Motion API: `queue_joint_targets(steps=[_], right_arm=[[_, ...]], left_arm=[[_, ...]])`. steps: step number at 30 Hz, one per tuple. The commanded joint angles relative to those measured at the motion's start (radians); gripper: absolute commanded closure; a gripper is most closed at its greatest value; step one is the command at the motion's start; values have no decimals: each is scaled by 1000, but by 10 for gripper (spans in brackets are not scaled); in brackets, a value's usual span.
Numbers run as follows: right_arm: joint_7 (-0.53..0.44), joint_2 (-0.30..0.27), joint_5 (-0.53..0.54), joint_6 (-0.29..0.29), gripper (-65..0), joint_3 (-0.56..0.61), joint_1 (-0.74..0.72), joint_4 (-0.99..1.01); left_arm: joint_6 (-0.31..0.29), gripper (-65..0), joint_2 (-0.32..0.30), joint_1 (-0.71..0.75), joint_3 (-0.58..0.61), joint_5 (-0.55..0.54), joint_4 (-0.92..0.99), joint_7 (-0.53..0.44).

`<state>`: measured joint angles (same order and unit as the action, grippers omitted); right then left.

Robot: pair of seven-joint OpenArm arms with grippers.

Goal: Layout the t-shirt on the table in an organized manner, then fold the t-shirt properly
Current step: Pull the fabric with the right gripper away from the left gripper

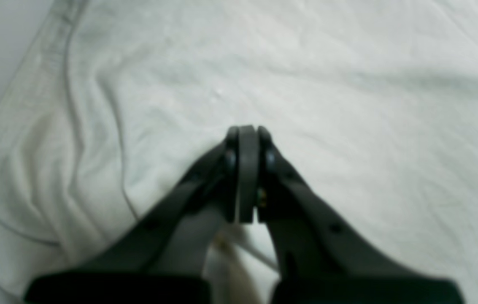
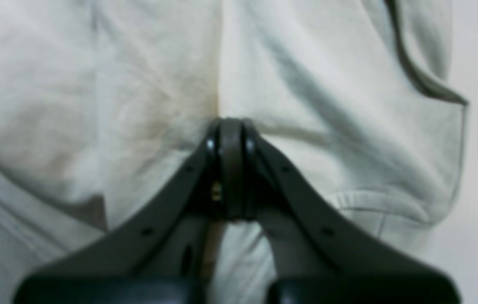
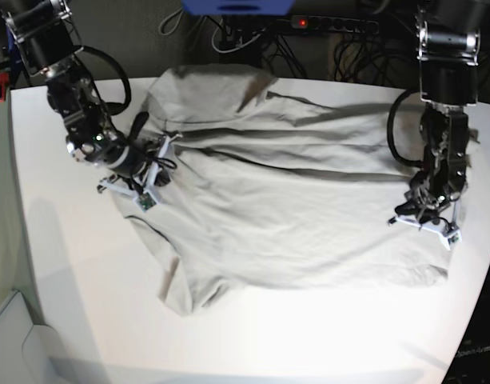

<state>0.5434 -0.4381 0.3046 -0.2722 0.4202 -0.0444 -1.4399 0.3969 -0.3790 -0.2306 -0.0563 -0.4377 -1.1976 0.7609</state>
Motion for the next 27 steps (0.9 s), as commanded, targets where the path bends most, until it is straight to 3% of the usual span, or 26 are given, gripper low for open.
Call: queue_joint_targets(steps=[1,7,12,16,24,27], right_arm=[[83,-29,-8,-20,0,-1,30,-17],[105,-84,-6,-22,0,-5,108,-173],[160,-86,-6,-22,0,-106,117,-275],[177,-32,-6,-22,0,-169,51,-289],[174,101,-6,-22,0,-163,-94,-149],[168,154,-6,-69,0,-162,-142,-69]], left_arm=[[17,-4,-13,-23,-4,4,-14,-14],[17,-4,-11,-13,-3,4,28,-7],[17,-4,-11,67,-4,3,-11,-2],[17,-4,-15,144,-14,3,-58,-5],[17,-4,-18,248,-14,3,-100,-13],[17,-4,-18,248,-14,3,-100,-13]])
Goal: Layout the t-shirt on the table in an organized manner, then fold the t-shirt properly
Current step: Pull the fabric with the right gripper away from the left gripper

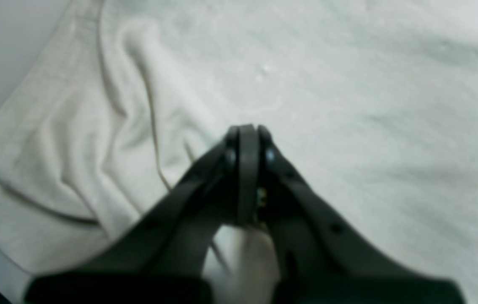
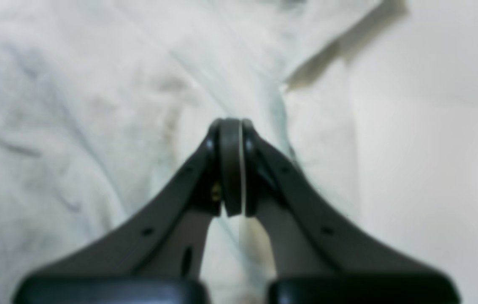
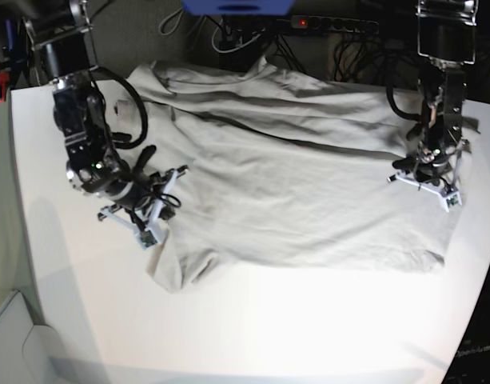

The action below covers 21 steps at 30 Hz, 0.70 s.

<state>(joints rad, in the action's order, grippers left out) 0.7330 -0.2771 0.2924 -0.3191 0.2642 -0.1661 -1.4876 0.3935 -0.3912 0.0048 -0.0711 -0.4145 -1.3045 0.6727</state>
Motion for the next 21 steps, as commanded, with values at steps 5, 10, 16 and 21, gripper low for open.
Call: queue_joint_targets(steps=[5,10,16,21], right_arm=[[-31,62,4,-111,0,-12,-117,155],[-158,55,4,-113,0,-10,-189,354],[-319,16,3,-105,0,-15,-280,611],[-481,-35,3,48,0,-15,-315,695]], left_arm=[[20,-4,-5,7,0,-21,7,75],[20,-4,-5,5,0,-21,7,75],[20,-4,-5,7,0,-21,7,75],[20,-4,-5,7,0,-21,7,75]])
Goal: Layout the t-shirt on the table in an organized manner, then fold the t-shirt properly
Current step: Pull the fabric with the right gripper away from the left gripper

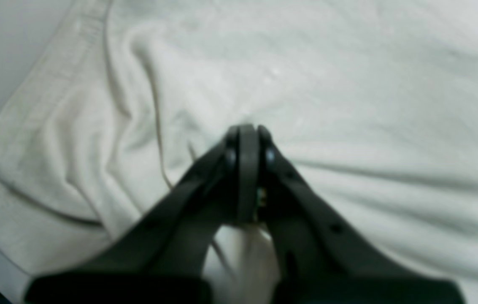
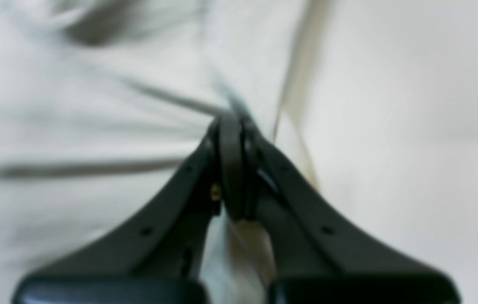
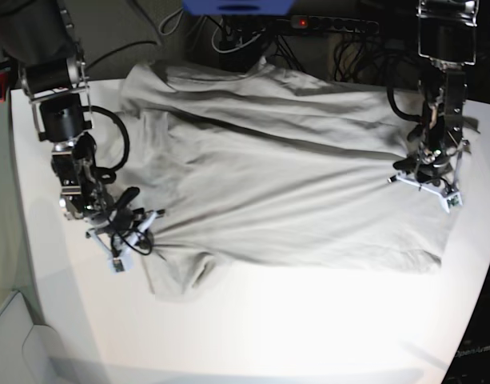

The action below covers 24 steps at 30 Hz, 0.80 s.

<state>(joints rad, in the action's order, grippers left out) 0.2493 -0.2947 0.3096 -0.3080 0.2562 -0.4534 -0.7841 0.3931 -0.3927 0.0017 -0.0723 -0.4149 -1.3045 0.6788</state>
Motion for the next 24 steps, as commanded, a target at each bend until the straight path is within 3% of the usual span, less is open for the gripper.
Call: queue_joint_targets(steps=[1,5,7,9,13,18,21,24], right_arm=[[-41,-28,-14,88,0,-5,-28,-8],[-204,-68,-14,323,0,-5,-31,-15],[-224,-80,-14,393,0,-7,-43,-15],[-222,-80,-13,418,0,-7,-51,-16],[-193,-90,-13,376,0,-7,-29,-71],[-38,-84,-11,261,0,-10,78,-294],[64,-50,-11,169,0,-10,153,-469],[167,-37,-11,134,0,-4,221,-601]], left_arm=[[20,-4,-4,10,1,-20,7,69],[20,-4,-4,8,1,-20,7,69],[20,-4,-4,8,1,-20,7,69],[20,-4,-4,8,1,-20,7,69],[20,-4,-4,7,1,-20,7,69],[20,-4,-2,-10,1,-22,-53,69],[20,-4,-2,-16,1,-23,-132,69],[22,-4,-1,-16,-4,-25,-211,69]])
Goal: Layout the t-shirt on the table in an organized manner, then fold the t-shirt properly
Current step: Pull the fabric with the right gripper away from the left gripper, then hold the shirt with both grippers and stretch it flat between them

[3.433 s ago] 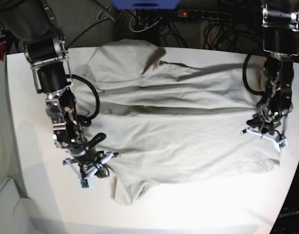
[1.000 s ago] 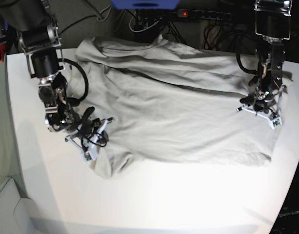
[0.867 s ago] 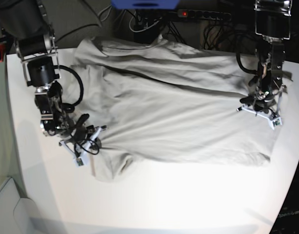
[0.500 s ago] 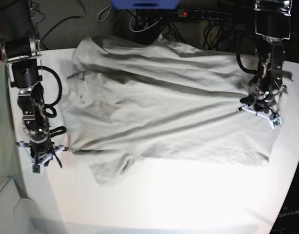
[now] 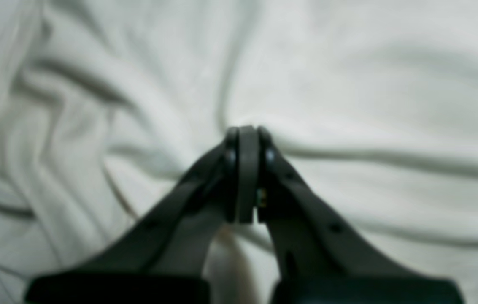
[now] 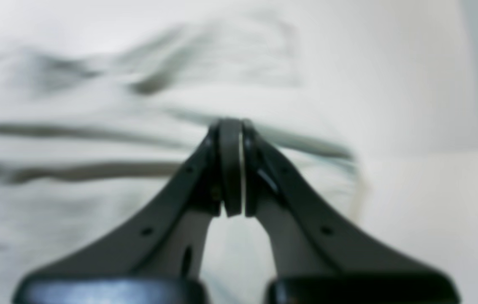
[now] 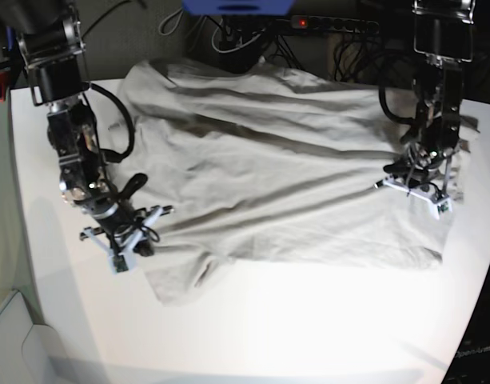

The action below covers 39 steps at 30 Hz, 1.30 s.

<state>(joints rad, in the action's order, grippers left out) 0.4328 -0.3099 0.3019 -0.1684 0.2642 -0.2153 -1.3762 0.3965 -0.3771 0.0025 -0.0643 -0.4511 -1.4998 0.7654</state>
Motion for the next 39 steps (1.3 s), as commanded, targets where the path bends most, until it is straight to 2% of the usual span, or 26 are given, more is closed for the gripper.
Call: queue_joint_targets(steps=[1,4,8,18,23,27,31,36,39], right_arm=[[7,-5,-4,-6,0,-10,1,-36],[34,16,-4,-6,0,-15,50,-71],[34,19,-4,-7,0,-10,89,-68],[36,19,-4,-9,0,-7,110,16],[30,21,-4,-9,0,-7,15,168],[21,21,-4,-10,0,-7,-114,354],[-48,21,-4,-10,0,-6,-261,545],[-91,18,-5,-10,0,-3,-408,697],[-101,19,-5,-10,0,65,-474,719]], left_arm=[[18,-4,-16,-17,-25,15,-28,-17],[18,-4,-4,-26,-105,16,-9,-17],[18,-4,14,-57,-182,18,132,-17],[17,-4,14,-68,-188,18,261,-19],[17,-4,19,-95,-188,19,262,-19],[17,-4,20,-121,-185,19,264,-19],[17,-4,17,-151,-124,16,245,-17],[17,-4,19,-172,-121,15,147,-17],[17,-4,20,-224,-118,13,140,-11]])
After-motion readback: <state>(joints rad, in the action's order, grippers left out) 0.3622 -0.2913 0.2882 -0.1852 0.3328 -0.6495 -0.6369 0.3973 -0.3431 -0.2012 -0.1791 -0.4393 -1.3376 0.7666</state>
